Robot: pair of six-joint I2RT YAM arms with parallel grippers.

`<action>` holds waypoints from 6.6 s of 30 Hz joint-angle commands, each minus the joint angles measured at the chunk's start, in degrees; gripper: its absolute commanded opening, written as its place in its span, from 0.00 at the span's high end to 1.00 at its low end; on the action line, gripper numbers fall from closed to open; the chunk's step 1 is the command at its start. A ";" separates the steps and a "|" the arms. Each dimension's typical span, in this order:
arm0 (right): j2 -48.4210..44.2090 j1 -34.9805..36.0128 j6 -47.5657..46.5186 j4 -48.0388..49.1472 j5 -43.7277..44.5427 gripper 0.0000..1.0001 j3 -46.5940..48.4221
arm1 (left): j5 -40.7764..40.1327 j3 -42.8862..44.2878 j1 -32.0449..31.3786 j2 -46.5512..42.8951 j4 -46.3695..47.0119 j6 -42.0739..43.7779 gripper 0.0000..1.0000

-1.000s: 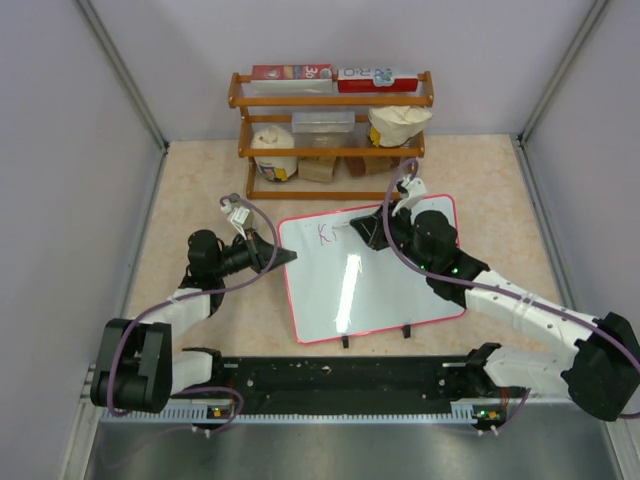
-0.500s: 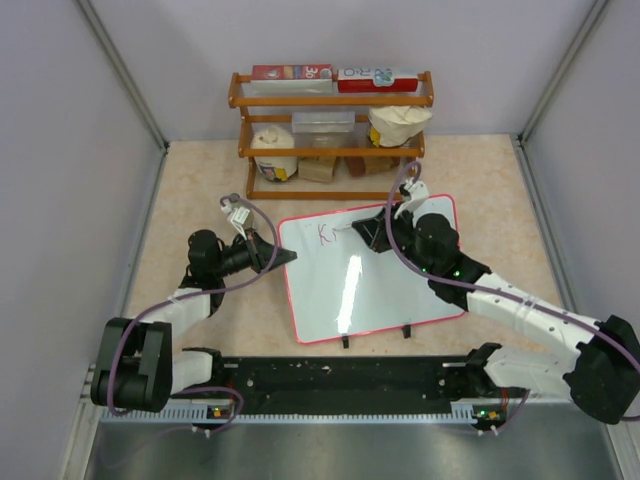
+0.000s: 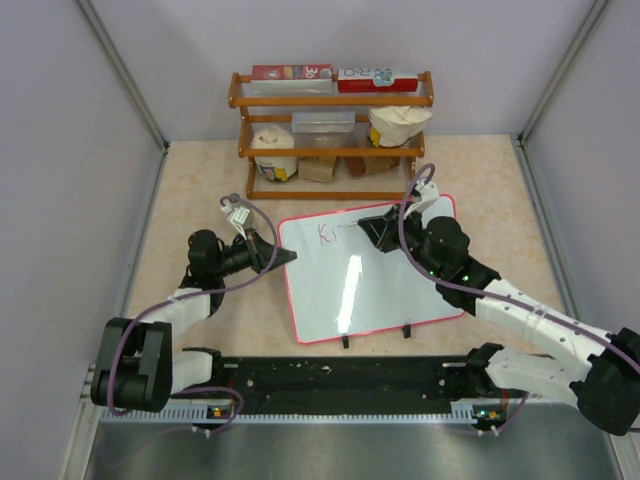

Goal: Write a sentence on the whiteboard

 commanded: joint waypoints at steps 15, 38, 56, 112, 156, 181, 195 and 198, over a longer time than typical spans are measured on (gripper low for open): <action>2.30 -0.78 -0.01 1.92 0.51 1.00 -1.49 | -7.15 -1.18 -0.44 1.30 -2.14 12.12 1.00; 0.28 -0.78 0.51 0.95 0.51 1.00 -5.19 | -7.24 -1.18 -0.44 1.30 -2.14 12.20 1.00; 3.27 -1.39 -0.28 2.44 2.80 1.00 -0.53 | -6.98 -1.18 -0.44 1.30 -2.05 12.12 1.00; -5.96 -3.24 3.50 4.38 -6.08 1.00 -4.92 | -7.06 -1.18 -0.44 1.39 -1.96 12.12 1.00; -0.25 -4.03 0.78 -1.25 -2.92 1.00 -2.37 | -7.06 -1.26 -0.44 1.30 -1.96 12.20 1.00; -2.71 -4.03 0.16 -3.89 -0.46 1.00 -3.78 | -7.06 -1.18 -0.44 1.48 -1.96 12.12 1.00; -4.99 -4.12 0.51 -1.69 0.42 1.00 -1.67 | -7.06 -1.18 -0.53 1.48 -1.87 12.12 1.00; -4.82 -4.21 0.25 -1.25 0.34 1.00 0.34 | -6.98 -1.26 -0.53 1.57 -1.87 12.12 1.00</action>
